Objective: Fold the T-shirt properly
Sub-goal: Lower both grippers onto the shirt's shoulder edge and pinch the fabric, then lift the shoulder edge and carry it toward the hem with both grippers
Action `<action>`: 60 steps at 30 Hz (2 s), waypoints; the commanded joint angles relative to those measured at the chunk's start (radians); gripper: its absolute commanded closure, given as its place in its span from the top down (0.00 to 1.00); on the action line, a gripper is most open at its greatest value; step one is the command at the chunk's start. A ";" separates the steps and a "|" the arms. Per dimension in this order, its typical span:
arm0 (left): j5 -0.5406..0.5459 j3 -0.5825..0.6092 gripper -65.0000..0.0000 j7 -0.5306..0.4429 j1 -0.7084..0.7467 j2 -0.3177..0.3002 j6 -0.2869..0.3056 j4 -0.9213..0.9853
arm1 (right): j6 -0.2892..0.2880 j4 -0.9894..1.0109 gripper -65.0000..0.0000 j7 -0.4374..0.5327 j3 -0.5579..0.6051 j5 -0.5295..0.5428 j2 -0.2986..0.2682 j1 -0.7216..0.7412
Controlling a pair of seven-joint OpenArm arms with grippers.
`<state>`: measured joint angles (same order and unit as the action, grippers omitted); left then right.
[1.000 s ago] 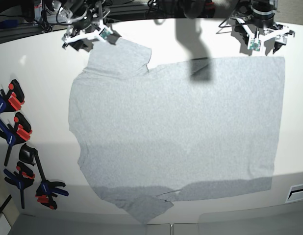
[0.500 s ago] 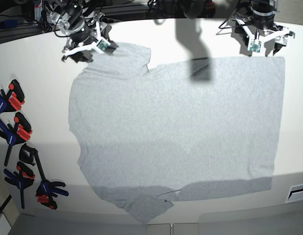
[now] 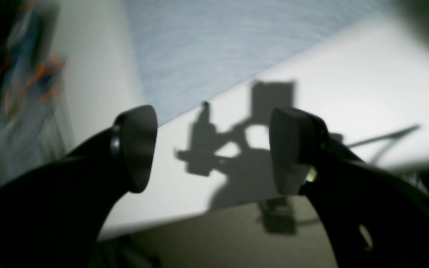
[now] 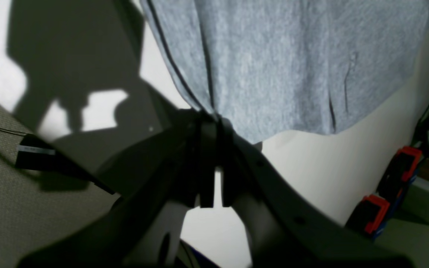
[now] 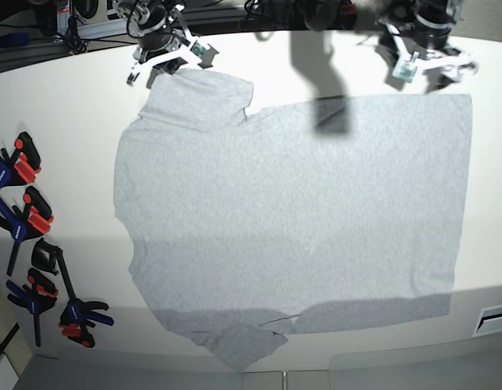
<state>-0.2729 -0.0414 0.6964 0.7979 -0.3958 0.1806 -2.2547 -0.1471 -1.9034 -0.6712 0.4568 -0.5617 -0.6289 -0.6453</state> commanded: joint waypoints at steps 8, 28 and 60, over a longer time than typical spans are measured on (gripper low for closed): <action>0.066 -0.005 0.68 -0.153 -0.023 -0.278 0.135 0.001 | -0.028 0.008 0.00 -0.047 0.005 0.041 -0.005 -0.015; -0.059 0.037 0.68 -0.451 -0.254 -0.406 0.181 0.657 | -0.024 0.008 0.00 -0.051 0.005 0.042 0.000 -0.015; 0.011 0.368 0.00 -0.034 -0.353 -0.406 0.120 0.629 | 0.193 -0.022 0.00 -0.097 0.005 -0.020 0.000 -0.021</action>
<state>-0.3378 0.3080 0.6567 0.4217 -0.8036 0.2302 -1.6287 0.0422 -1.9076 -0.7692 0.4633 -0.5724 -0.6205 -0.6605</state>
